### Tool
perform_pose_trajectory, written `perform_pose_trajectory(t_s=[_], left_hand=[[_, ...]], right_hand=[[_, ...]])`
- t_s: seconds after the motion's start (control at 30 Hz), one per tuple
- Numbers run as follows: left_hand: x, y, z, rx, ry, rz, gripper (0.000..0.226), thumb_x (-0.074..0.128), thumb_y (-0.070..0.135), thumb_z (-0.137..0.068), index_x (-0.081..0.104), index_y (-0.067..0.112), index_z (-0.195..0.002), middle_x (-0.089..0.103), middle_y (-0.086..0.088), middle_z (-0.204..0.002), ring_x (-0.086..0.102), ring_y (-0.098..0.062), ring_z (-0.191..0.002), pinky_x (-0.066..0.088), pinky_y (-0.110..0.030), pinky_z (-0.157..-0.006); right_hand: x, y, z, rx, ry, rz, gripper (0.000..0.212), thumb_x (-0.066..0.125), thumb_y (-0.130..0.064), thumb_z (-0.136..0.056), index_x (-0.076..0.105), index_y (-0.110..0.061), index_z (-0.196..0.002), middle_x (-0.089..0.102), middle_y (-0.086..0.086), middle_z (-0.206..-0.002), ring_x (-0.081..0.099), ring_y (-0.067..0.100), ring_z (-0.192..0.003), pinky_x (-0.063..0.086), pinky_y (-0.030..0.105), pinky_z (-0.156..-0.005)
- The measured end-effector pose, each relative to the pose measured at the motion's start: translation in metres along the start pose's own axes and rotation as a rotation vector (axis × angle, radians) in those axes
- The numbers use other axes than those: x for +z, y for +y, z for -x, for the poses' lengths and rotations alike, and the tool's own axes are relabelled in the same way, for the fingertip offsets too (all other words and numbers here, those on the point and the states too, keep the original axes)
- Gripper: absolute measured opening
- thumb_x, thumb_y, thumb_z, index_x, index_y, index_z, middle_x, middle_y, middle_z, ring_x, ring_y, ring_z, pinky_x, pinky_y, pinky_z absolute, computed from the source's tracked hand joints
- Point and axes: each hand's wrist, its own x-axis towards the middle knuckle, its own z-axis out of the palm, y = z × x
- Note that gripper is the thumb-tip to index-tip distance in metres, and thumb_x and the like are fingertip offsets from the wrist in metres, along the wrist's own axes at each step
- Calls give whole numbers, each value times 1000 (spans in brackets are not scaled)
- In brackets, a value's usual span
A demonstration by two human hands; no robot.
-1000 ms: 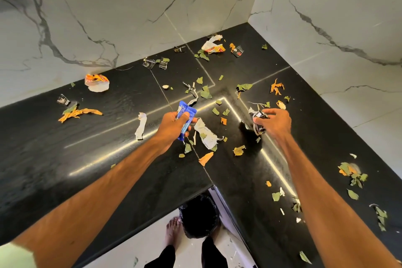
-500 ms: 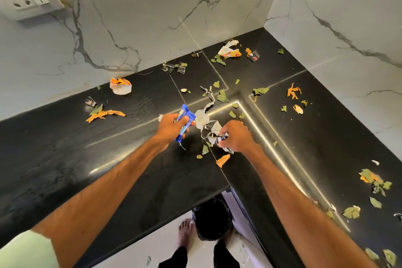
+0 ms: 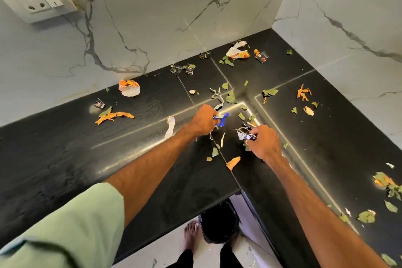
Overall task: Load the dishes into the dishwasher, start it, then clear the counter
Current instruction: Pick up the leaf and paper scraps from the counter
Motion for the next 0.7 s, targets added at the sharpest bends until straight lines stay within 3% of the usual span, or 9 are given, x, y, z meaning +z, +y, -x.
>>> perform_pose_trajectory(t_s=[0.07, 0.2, 0.3, 0.4, 0.5, 0.53, 0.6, 0.7], left_hand=[[7, 0, -6, 9, -42, -119, 19, 59, 8, -93, 60, 8, -74, 52, -11, -74, 61, -35, -79, 44, -38, -64], [20, -10, -8, 5, 7, -237, 14, 55, 9, -96, 63, 2, -105, 58, -20, -111, 61, -38, -100, 50, -45, -83], [20, -15, -4, -12, 48, -180, 13, 54, 10, -95, 63, 2, -100, 65, -22, -104, 63, -39, -93, 50, -44, -76], [16, -21, 8, -2, 131, -78, 15, 49, 13, -99, 60, 3, -97, 66, -20, -93, 63, -38, -84, 47, -43, -69], [5, -20, 30, 35, 193, 57, 23, 51, 14, -101, 54, 8, -122, 68, -15, -95, 63, -31, -79, 48, -42, -70], [1, -18, 39, 52, 202, 94, 30, 51, 15, -101, 48, 10, -130, 68, -15, -96, 63, -29, -78, 49, -40, -71], [-6, -14, 60, 60, 233, 132, 35, 52, 17, -102, 45, 11, -135, 69, -9, -99, 60, -20, -78, 42, -22, -71], [-13, -6, 94, 135, 325, 163, 19, 54, 10, -101, 63, 4, -116, 70, -1, -91, 55, -8, -67, 34, -4, -73]], right_hand=[[-3, 6, 2, 1, 10, -7, 35, 73, -18, -81, 72, -15, -116, 72, 9, -115, 66, 30, -107, 53, 37, -86], [-5, 12, 9, 26, 43, -53, 32, 73, -17, -79, 75, -13, -110, 74, 9, -104, 68, 31, -99, 56, 38, -82], [-4, 9, 15, 54, 64, -84, 26, 74, -16, -80, 76, -14, -105, 75, 9, -95, 69, 31, -89, 53, 36, -74], [-4, 4, 18, 60, 104, -154, 32, 80, -20, -79, 74, -17, -110, 75, 6, -101, 68, 26, -92, 52, 34, -77], [-8, -5, 23, 42, 127, -256, 40, 84, -20, -76, 66, -24, -112, 71, -4, -101, 63, 18, -89, 46, 29, -78], [-10, -9, 26, 31, 122, -296, 45, 85, -19, -75, 62, -24, -114, 68, -6, -98, 61, 16, -88, 46, 29, -79], [-13, -17, 33, 26, 120, -348, 52, 86, -19, -74, 60, -23, -119, 65, -10, -90, 60, 15, -90, 45, 30, -84], [-17, -27, 51, 9, 144, -380, 44, 86, -22, -74, 71, -20, -116, 70, -7, -93, 63, 10, -84, 48, 26, -81]])
